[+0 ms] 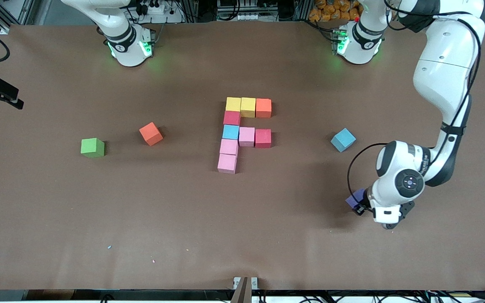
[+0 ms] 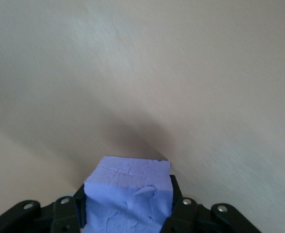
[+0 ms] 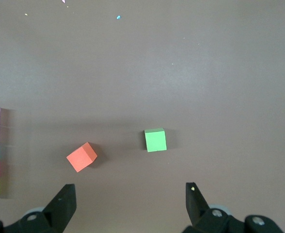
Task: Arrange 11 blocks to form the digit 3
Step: 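Carry the purple cube with the left gripper to the cube figure, then lower the purple cube beside the pink cubes and open the left gripper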
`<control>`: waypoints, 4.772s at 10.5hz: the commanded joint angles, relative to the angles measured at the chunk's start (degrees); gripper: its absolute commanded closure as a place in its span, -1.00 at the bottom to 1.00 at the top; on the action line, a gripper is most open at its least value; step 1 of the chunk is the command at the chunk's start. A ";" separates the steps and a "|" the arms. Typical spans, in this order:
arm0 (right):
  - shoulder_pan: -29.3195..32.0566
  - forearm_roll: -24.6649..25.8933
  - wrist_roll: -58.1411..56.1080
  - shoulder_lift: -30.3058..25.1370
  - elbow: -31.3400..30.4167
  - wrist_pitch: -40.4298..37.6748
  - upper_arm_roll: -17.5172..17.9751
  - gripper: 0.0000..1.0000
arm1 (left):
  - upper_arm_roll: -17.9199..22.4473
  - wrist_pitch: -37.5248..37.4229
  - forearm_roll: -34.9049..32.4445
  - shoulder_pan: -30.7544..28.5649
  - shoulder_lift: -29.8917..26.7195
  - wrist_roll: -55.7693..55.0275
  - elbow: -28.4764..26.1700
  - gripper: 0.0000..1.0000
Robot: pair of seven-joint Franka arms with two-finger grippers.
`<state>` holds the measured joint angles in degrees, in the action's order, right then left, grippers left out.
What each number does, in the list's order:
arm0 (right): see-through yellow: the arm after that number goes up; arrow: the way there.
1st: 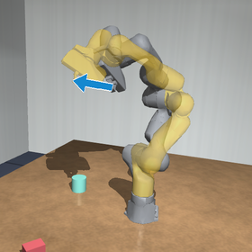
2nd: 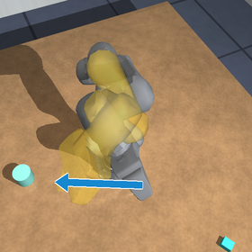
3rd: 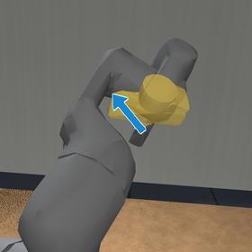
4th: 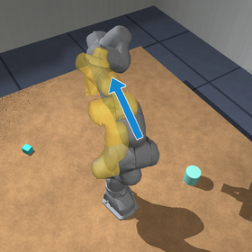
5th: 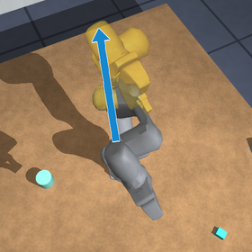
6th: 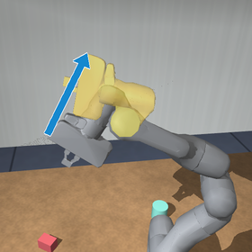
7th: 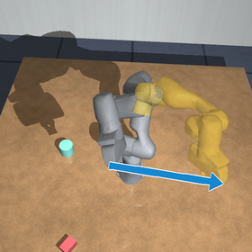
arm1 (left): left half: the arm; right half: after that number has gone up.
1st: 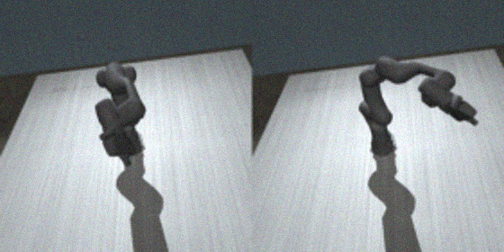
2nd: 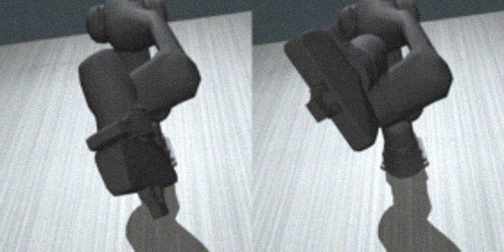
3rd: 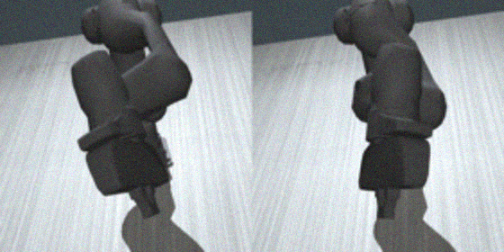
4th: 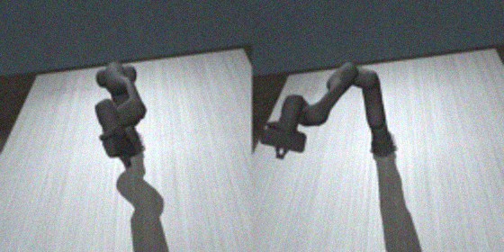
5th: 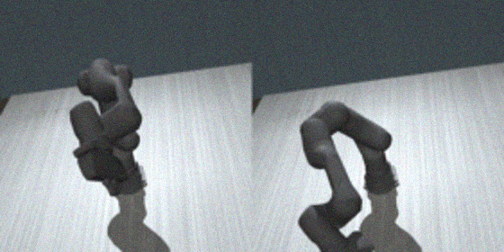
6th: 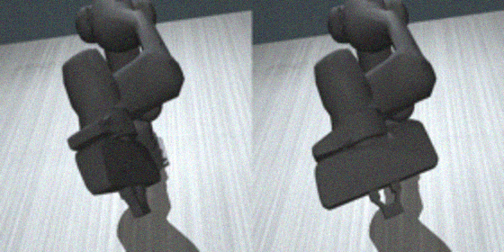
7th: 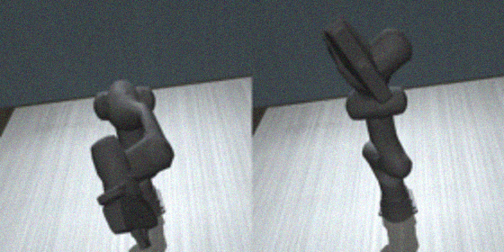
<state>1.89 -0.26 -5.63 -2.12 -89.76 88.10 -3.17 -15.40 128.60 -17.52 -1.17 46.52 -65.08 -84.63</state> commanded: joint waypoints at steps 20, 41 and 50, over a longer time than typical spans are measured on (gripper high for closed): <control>1.19 -0.44 -0.61 -0.96 -0.33 0.14 0.62 -1.00 | 2.39 -5.72 11.72 28.94 3.58 -62.69 12.03 1.00; 1.10 -0.35 -0.34 -0.87 -0.24 0.23 0.71 -1.00 | 7.31 -3.62 12.08 38.70 5.78 -68.60 12.56 1.00; 1.10 0.00 -0.34 -0.96 -0.15 0.23 0.71 -1.00 | 7.31 -2.66 12.16 38.70 7.36 -68.69 14.49 1.00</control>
<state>1.92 -0.26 -5.64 -2.13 -89.63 88.25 -3.25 -8.83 125.80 -6.95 36.71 52.92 -133.02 -71.96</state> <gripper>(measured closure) 0.000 0.405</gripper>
